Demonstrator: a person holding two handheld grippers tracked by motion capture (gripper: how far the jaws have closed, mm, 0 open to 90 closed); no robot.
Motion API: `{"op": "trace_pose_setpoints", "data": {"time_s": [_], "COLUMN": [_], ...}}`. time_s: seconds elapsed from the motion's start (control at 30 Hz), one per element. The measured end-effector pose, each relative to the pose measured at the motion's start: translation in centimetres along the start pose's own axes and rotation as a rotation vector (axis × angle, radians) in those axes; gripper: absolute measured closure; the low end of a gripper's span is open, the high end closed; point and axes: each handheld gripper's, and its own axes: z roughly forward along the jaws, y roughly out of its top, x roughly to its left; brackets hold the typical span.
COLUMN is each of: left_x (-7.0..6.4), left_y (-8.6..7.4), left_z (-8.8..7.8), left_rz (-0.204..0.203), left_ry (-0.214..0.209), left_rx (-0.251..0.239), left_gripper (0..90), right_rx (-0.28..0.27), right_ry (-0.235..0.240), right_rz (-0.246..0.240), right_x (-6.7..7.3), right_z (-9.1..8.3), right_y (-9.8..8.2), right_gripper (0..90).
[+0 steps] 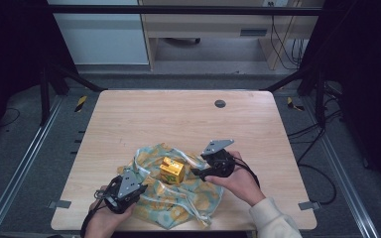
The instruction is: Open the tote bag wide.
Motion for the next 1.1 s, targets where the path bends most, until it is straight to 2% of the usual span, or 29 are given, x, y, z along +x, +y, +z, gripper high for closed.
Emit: {"op": "trace_pose_setpoints", "data": {"time_s": [0.03, 0.07, 0.13, 0.2, 0.27, 0.33, 0.37, 0.4, 0.5, 0.83, 1.1], "left_x": [0.0, 0.1, 0.0, 0.0, 0.0, 0.0, -0.1, -0.1, -0.1, -0.2, -0.4], "left_y": [0.0, 0.0, -0.1, -0.1, -0.1, -0.1, -0.1, -0.1, -0.1, 0.1, 0.0], "left_z": [0.0, 0.0, 0.1, 0.1, 0.1, 0.2, 0.3, 0.3, 0.3, 0.2, 0.4], "left_rz": [0.000, 0.009, 0.001, 0.004, 0.005, 0.014, 0.004, 0.011, 0.023, 0.049, 0.065], "left_ry": [0.000, -0.002, -0.002, -0.004, -0.005, -0.007, -0.008, -0.007, -0.006, 0.001, -0.006], "left_rx": [0.000, 0.013, 0.008, 0.009, 0.011, 0.021, 0.013, 0.018, 0.026, 0.027, 0.047], "left_gripper": [85.7, 85.9, 85.9, 86.2, 86.3, 86.6, 86.9, 86.9, 87.5, 88.2, 88.3], "right_rx": [0.000, 0.014, 0.020, 0.027, 0.032, 0.037, 0.038, 0.038, 0.036, 0.005, 0.008], "right_ry": [0.000, 0.009, 0.015, 0.038, 0.043, 0.045, 0.048, 0.048, 0.016, -0.027, -0.053], "right_rz": [0.000, 0.011, 0.013, 0.003, 0.007, -0.001, -0.006, -0.006, 0.006, 0.047, 0.084], "right_x": [0.0, -0.3, -0.4, -0.5, -0.4, -0.3, -0.3, -0.3, -0.5, -2.1, -4.4], "right_z": [0.0, 0.7, 1.0, 1.3, 1.4, 1.5, 1.6, 1.6, 1.5, 0.7, 1.0], "right_y": [0.0, 0.1, 0.2, 0.4, 0.4, 0.4, 0.5, 0.5, 0.6, 1.5, 2.2], "right_gripper": [34.0, 34.0, 34.7, 45.7, 47.4, 58.1, 69.9, 69.9, 88.2, 90.0, 90.0]}}
